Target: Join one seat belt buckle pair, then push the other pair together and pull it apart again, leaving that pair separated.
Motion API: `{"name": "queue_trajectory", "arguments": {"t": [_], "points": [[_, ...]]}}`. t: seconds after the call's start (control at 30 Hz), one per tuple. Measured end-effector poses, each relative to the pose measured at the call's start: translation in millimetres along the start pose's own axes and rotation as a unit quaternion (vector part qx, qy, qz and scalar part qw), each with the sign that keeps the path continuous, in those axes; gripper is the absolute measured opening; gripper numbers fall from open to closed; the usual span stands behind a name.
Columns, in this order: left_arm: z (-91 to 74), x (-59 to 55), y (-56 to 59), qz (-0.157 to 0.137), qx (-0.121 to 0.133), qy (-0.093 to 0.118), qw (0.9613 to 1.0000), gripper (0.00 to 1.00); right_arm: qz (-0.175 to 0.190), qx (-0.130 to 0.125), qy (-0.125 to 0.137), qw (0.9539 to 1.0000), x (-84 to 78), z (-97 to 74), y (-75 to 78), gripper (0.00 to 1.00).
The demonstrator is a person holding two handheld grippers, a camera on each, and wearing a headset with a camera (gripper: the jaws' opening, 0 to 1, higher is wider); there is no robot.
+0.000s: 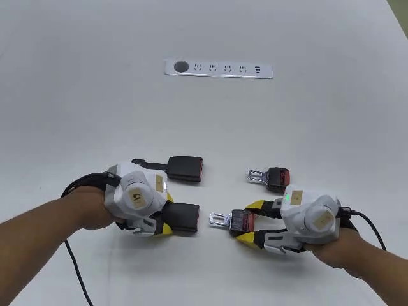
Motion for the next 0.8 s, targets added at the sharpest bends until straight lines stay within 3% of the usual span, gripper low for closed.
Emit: {"name": "queue_trajectory", "arguments": {"t": [0.57,0.8], "points": [[0.7,1.0,2.0,0.005,0.003,-0.014,0.9999,0.33,-0.013,0.015,0.011,0.9997,16.0,27.7,-10.8,0.34],[0.6,0.9,1.5,0.015,-0.001,-0.014,0.9998,0.33,-0.006,0.025,0.006,0.9997,16.1,28.6,-9.0,0.33]]}}
Point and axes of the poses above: the centre of the closed fingertips' face, and the gripper's own axes: z roughly forward along the fingers, y roughly to its right, x roughly out of its top, the point moved 1 cm from there along -z, roughly backward along the fingers, and after that the axes turned 4 degrees about y, right-handed, at the moved point
